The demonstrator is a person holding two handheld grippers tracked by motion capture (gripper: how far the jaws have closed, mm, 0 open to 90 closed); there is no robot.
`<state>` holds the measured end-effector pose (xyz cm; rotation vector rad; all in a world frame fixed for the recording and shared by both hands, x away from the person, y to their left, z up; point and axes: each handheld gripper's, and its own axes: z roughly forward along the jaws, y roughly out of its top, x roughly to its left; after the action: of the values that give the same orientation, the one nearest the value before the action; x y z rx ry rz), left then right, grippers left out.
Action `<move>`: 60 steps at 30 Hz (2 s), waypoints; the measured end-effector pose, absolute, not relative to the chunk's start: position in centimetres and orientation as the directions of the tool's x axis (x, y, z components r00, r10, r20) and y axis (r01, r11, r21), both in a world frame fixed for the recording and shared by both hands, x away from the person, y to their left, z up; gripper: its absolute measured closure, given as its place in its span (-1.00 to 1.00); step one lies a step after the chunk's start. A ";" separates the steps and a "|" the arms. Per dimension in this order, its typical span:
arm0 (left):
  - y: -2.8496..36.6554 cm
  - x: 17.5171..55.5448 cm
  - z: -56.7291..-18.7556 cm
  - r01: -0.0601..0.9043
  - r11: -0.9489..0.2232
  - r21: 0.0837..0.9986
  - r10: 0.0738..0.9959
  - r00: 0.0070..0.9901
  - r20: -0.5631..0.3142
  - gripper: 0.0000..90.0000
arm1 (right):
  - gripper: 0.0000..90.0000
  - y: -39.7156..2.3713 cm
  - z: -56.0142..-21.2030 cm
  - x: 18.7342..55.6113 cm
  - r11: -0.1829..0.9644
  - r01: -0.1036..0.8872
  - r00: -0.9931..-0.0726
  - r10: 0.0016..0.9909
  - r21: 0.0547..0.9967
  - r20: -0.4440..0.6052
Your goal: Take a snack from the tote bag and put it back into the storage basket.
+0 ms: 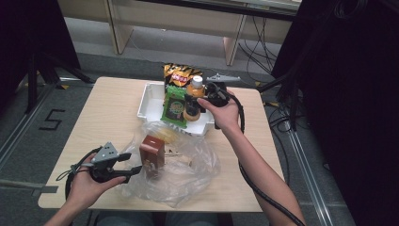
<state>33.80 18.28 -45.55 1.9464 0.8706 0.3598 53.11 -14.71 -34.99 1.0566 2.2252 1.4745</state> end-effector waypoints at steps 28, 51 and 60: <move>18.1 33.7 -45.6 0.426 -0.309 0.850 0.696 0.710 -0.104 -0.22 | -0.30 -16.1 -40.8 57.3 0.287 0.529 -0.607 0.786 0.799 0.120; 18.1 33.7 -45.7 0.430 -0.313 0.847 0.699 0.708 -0.102 -0.22 | -0.30 -16.0 -42.7 58.0 0.330 0.559 -0.595 0.799 0.761 0.090; 18.0 33.7 -45.7 0.433 -0.310 0.846 0.696 0.710 -0.108 -0.22 | -0.32 -15.9 -43.0 57.9 0.349 0.557 -0.592 0.804 0.754 0.065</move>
<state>33.74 18.03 -45.74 1.9549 0.8682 0.3443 57.86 -15.90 -43.01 1.2061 2.2998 1.0959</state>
